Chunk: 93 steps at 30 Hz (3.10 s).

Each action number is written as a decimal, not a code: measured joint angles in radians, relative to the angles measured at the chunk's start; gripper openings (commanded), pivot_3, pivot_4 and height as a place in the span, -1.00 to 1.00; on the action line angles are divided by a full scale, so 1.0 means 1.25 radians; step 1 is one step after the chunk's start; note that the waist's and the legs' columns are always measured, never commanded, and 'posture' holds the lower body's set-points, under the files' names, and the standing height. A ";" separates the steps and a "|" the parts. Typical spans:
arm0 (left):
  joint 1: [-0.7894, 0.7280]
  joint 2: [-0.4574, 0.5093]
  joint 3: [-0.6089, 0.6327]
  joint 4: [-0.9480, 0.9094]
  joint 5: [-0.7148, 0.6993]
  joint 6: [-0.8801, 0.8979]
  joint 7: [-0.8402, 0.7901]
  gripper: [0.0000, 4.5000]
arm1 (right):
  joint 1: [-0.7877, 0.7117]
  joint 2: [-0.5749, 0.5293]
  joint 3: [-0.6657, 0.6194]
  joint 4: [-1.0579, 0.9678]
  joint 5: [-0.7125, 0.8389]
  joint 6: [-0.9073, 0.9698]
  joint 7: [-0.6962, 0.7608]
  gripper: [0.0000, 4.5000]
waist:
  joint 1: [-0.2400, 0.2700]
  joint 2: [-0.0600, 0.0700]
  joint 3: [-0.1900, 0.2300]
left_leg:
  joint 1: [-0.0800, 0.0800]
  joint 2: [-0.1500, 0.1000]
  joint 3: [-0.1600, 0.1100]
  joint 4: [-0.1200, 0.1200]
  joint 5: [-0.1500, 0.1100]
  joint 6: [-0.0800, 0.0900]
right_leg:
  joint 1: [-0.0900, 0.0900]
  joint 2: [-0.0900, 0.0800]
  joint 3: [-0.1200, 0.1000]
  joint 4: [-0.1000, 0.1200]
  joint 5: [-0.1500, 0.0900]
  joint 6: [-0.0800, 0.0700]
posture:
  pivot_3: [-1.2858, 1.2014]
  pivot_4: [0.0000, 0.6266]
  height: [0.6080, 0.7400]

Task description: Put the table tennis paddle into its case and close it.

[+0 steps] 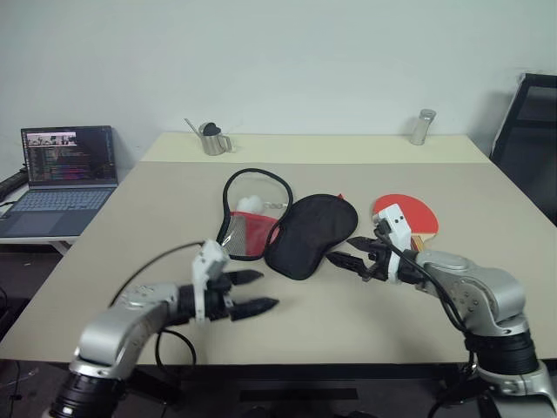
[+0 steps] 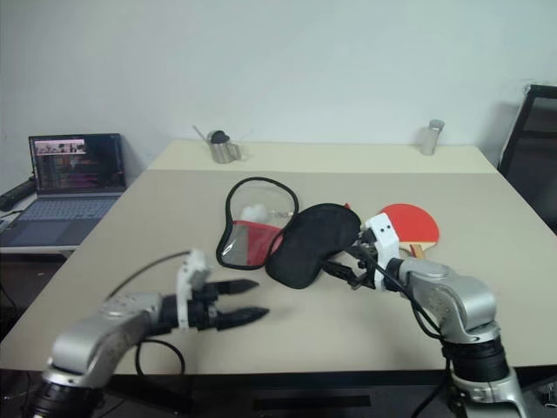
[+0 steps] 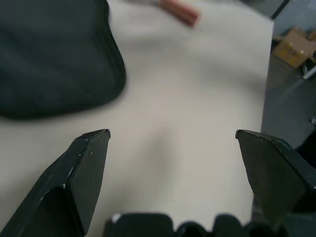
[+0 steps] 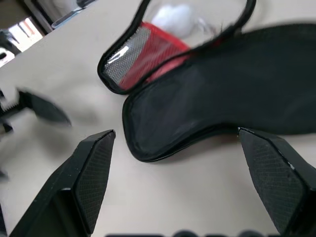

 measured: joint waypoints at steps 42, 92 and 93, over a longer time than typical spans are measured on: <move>-0.118 0.044 0.037 0.183 0.067 -0.123 -0.008 1.00 | -0.076 0.158 0.056 0.254 -0.104 -0.088 -0.073 -0.99 | -0.012 0.000 0.000 | 0.000 0.003 0.003 -0.001 0.000 0.000 | -0.002 0.007 0.002 0.001 0.000 0.000 | 0.03 -0.52 1.00; -0.177 -0.011 -0.003 0.185 0.102 -0.155 -0.028 1.00 | -0.263 -0.082 0.081 0.583 -0.230 -0.115 0.201 -0.56 | -0.018 0.000 0.000 | 0.000 0.003 0.005 -0.001 0.000 0.000 | -0.003 0.007 0.003 0.001 0.001 0.000 | 0.03 -0.52 1.00; -0.178 -0.013 -0.003 0.185 0.104 -0.155 -0.028 1.00 | -0.263 -0.083 0.078 0.584 -0.231 -0.119 0.198 -0.41 | -0.018 0.000 0.000 | 0.000 0.003 0.005 -0.001 0.000 0.000 | -0.003 0.007 0.003 0.001 0.001 0.000 | 0.03 -0.52 1.00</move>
